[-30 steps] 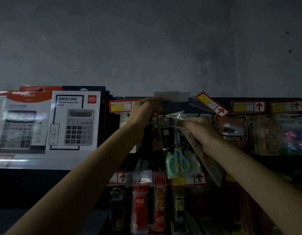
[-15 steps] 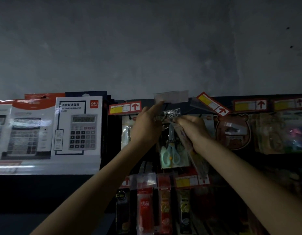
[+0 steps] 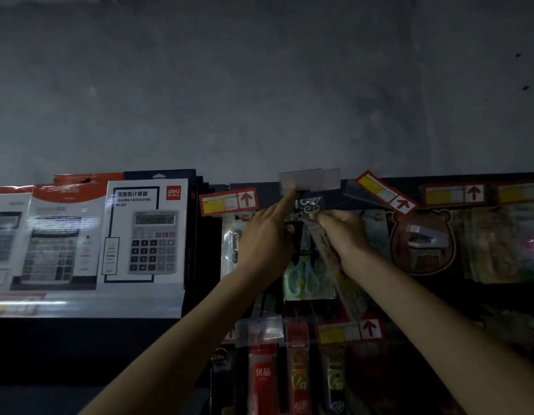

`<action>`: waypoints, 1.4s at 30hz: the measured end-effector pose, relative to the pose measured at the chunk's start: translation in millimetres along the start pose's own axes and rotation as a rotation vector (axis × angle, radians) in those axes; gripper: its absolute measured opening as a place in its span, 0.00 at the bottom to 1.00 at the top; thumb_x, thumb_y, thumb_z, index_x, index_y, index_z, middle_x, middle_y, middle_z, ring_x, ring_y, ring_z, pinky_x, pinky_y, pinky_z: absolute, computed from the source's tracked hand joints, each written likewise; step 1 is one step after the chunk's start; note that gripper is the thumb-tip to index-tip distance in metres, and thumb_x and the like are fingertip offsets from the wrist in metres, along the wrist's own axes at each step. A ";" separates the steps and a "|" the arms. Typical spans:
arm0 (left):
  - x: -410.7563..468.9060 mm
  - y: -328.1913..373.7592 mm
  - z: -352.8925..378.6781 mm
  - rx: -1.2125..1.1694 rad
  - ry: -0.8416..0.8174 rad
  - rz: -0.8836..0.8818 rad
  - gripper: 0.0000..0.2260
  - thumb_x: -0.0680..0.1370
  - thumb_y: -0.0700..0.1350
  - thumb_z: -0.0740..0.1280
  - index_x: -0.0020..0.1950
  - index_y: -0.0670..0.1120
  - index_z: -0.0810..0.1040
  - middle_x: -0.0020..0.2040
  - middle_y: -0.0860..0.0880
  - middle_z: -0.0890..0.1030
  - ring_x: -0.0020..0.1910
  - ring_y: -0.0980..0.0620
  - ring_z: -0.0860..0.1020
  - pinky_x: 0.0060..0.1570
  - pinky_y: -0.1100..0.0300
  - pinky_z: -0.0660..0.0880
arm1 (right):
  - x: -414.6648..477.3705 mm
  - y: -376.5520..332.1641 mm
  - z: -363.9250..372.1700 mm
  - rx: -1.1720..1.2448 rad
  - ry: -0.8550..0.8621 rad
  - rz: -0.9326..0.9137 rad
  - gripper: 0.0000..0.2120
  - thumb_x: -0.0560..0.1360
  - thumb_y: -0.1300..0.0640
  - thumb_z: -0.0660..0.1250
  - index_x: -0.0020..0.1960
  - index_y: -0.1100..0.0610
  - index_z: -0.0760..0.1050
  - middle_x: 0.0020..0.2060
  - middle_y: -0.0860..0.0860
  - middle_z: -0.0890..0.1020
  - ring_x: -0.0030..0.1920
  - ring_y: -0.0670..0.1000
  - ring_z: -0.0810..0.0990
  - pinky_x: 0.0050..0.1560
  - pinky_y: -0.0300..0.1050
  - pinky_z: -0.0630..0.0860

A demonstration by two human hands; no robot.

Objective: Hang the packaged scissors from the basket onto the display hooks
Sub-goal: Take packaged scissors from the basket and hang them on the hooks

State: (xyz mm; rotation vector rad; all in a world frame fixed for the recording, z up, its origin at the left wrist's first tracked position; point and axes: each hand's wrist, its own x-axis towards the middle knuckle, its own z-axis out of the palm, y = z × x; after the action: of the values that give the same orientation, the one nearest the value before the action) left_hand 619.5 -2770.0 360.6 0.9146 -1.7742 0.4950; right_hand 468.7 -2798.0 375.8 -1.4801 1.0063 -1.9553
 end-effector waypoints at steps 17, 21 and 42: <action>-15.6 0.0 10.7 -0.112 0.037 -0.004 0.39 0.78 0.34 0.62 0.82 0.61 0.51 0.66 0.47 0.78 0.55 0.48 0.79 0.49 0.49 0.81 | 3.5 3.7 -0.4 -0.021 0.029 0.090 0.05 0.76 0.55 0.72 0.45 0.56 0.80 0.42 0.56 0.85 0.45 0.55 0.84 0.44 0.46 0.79; -25.6 -7.0 18.8 -0.212 0.093 -0.048 0.32 0.79 0.35 0.64 0.78 0.61 0.62 0.69 0.54 0.77 0.61 0.53 0.79 0.52 0.51 0.82 | 3.5 5.2 0.6 -0.052 0.034 0.116 0.06 0.75 0.55 0.72 0.50 0.56 0.79 0.44 0.55 0.84 0.46 0.54 0.84 0.42 0.45 0.77; -27.9 -13.7 13.8 -0.924 -0.178 -0.727 0.06 0.80 0.38 0.69 0.48 0.35 0.81 0.47 0.37 0.82 0.43 0.44 0.82 0.44 0.52 0.82 | -47.6 -19.4 -25.2 -0.364 -0.197 0.216 0.14 0.78 0.50 0.68 0.50 0.63 0.80 0.34 0.56 0.78 0.33 0.53 0.77 0.34 0.40 0.69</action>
State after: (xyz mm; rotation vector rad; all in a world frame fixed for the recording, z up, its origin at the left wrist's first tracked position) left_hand 626.8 -2778.5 328.4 0.8365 -1.4241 -0.8325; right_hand 459.7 -2744.0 359.2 -1.6361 1.4189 -1.4993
